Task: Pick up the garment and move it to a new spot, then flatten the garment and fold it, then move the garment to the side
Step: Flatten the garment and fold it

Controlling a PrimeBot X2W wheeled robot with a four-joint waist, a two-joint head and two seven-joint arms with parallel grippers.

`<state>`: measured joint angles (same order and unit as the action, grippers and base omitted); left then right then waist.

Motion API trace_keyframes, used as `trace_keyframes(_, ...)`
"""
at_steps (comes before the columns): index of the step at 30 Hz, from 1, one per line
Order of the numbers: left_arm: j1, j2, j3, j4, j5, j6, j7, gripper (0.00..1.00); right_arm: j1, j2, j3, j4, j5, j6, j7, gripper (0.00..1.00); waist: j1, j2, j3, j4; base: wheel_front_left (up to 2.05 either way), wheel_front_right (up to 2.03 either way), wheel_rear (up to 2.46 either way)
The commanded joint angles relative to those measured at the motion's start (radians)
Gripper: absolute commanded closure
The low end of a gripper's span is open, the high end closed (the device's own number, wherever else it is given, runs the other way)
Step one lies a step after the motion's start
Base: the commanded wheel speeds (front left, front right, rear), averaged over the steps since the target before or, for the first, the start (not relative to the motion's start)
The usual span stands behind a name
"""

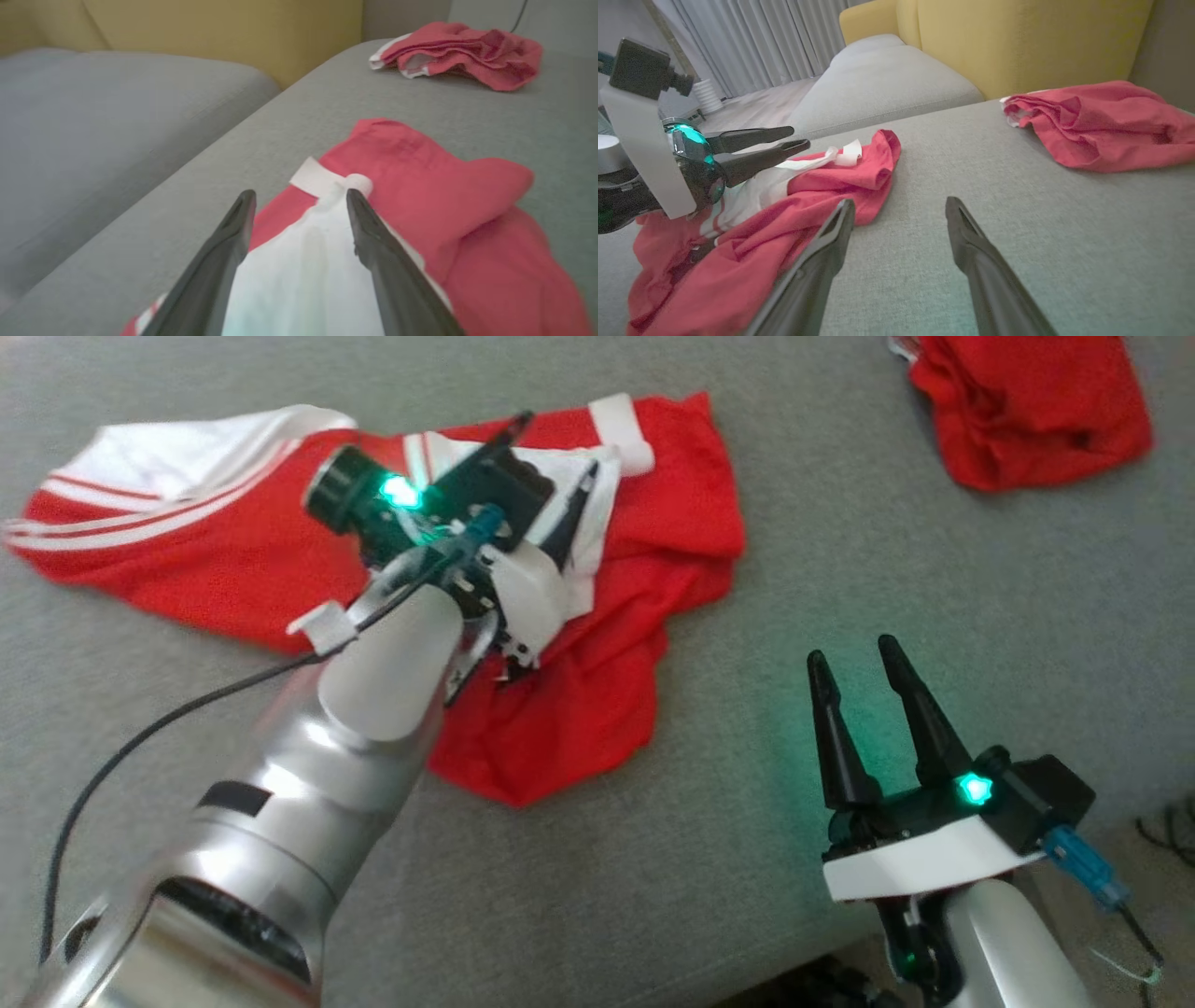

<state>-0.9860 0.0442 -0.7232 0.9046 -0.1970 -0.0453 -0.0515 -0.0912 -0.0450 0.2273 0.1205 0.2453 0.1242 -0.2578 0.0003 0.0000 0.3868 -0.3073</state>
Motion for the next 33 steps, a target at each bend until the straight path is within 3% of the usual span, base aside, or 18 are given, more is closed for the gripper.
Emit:
trace_keyframes(1,-0.051,0.007,-0.007,-0.036,-0.014,-0.004,0.010,0.00,-0.014,-0.005,0.029,-0.029,0.009,0.007,-0.004,0.00,-0.0003,0.0000,0.038,-0.042,0.00,0.00,0.00)
trace_keyframes(9,-0.118,0.006,-0.148,0.012,-0.084,0.019,0.072,0.00,-0.024,-0.005,0.053,-0.025,0.037,0.007,-0.004,0.00,-0.0003,0.0000,0.050,-0.105,0.00,0.00,0.00)
trace_keyframes(15,-0.144,0.006,-0.173,0.094,-0.105,0.053,0.056,0.00,-0.018,-0.005,0.055,-0.024,0.040,0.007,-0.004,0.00,-0.0003,0.0000,0.048,-0.121,0.00,0.00,0.00)
trace_keyframes(16,-0.146,0.006,-0.178,0.101,-0.111,0.054,0.055,0.08,-0.019,-0.005,0.055,-0.024,0.041,0.007,-0.004,0.00,-0.0003,0.0000,0.048,-0.122,0.00,0.00,0.00)
trace_keyframes(18,-0.150,0.006,-0.185,0.111,-0.127,0.051,0.056,0.35,-0.019,-0.005,0.056,-0.024,0.040,0.007,-0.004,0.00,-0.0003,0.0000,0.047,-0.122,0.00,0.00,0.00)
trace_keyframes(19,-0.152,0.006,-0.193,0.116,-0.130,0.052,0.057,0.53,-0.018,-0.005,0.056,-0.024,0.039,0.007,-0.004,0.00,-0.0003,0.0000,0.047,-0.122,0.00,0.00,0.00)
trace_keyframes(20,-0.154,0.006,-0.198,0.118,-0.135,0.054,0.055,0.61,-0.018,-0.005,0.057,-0.024,0.038,0.007,-0.004,0.00,-0.0003,0.0000,0.047,-0.121,0.00,0.00,0.00)
trace_keyframes(21,-0.155,0.006,-0.203,0.119,-0.140,0.056,0.051,0.90,-0.018,-0.005,0.057,-0.024,0.037,0.007,-0.004,0.00,-0.0003,0.0000,0.046,-0.120,0.00,0.00,0.00)
trace_keyframes(22,-0.156,0.006,-0.208,0.120,-0.146,0.056,0.047,1.00,-0.017,-0.005,0.058,-0.024,0.036,0.007,-0.004,0.00,-0.0003,0.0000,0.045,-0.120,0.00,0.00,0.00)
trace_keyframes(27,-0.160,0.006,-0.231,0.079,-0.180,0.073,-0.009,1.00,-0.005,-0.005,0.039,-0.025,0.029,0.007,-0.004,0.00,-0.0003,0.0000,0.024,-0.089,0.00,0.00,0.00)
trace_keyframes(33,-0.154,0.006,-0.218,-0.043,-0.251,0.122,-0.149,1.00,0.028,-0.005,-0.004,-0.015,0.013,0.007,-0.004,0.00,-0.0003,0.0000,-0.058,0.029,0.00,0.00,0.00)
